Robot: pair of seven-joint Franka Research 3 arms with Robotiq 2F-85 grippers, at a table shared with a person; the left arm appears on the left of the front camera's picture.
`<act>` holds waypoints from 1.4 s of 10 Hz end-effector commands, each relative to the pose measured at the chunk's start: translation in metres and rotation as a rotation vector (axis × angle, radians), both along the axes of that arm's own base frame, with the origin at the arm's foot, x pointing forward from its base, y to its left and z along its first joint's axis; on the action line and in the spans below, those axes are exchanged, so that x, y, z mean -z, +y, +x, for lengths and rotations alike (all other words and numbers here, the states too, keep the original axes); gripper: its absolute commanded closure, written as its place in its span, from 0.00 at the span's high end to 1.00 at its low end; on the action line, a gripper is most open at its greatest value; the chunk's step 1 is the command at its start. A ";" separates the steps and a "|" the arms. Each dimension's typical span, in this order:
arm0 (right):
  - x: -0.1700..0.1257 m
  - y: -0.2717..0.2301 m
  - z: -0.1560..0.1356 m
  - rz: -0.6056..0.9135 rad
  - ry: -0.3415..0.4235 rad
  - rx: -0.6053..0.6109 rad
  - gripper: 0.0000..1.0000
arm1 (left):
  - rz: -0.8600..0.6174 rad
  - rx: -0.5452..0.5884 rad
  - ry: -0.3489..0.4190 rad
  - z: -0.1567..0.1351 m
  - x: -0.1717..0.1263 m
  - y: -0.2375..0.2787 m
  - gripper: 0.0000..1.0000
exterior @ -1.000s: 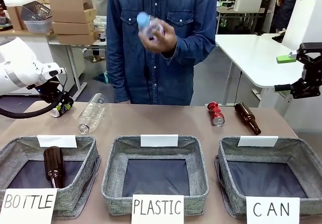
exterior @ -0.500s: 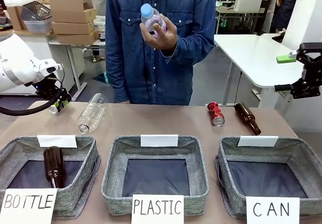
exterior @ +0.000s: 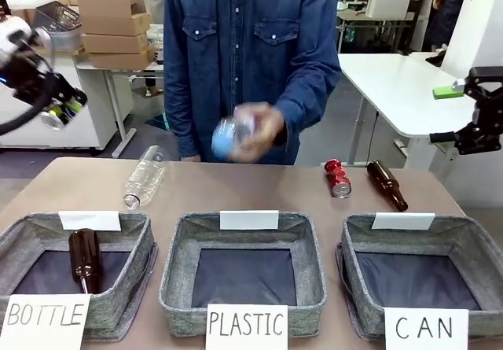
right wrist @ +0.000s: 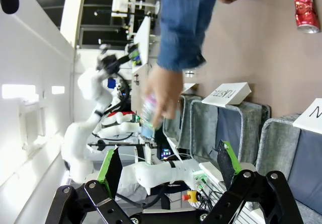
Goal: Sort the can waste into the basket.
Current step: Pick up the can waste from the table and place it in the right Fabric basket.
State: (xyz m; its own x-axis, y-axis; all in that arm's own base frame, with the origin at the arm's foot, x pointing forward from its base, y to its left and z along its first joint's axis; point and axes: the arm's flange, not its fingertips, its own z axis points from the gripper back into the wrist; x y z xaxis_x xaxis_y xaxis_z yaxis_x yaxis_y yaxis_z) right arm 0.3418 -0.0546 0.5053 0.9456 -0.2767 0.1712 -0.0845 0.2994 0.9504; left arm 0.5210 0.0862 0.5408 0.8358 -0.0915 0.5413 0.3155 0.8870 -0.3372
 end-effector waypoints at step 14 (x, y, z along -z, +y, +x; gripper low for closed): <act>-0.015 -0.012 -0.001 0.009 -0.009 -0.018 1.00 | -0.285 0.942 -0.170 -0.257 -0.021 -0.068 0.41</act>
State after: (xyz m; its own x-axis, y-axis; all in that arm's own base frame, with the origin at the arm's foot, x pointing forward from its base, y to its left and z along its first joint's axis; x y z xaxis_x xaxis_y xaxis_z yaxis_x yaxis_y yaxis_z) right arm 0.3413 -0.0571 0.5079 0.9460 -0.2746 0.1721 -0.0870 0.2964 0.9511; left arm 0.2645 0.0456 0.5577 0.3973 -0.5572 0.7291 0.9110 0.1441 -0.3864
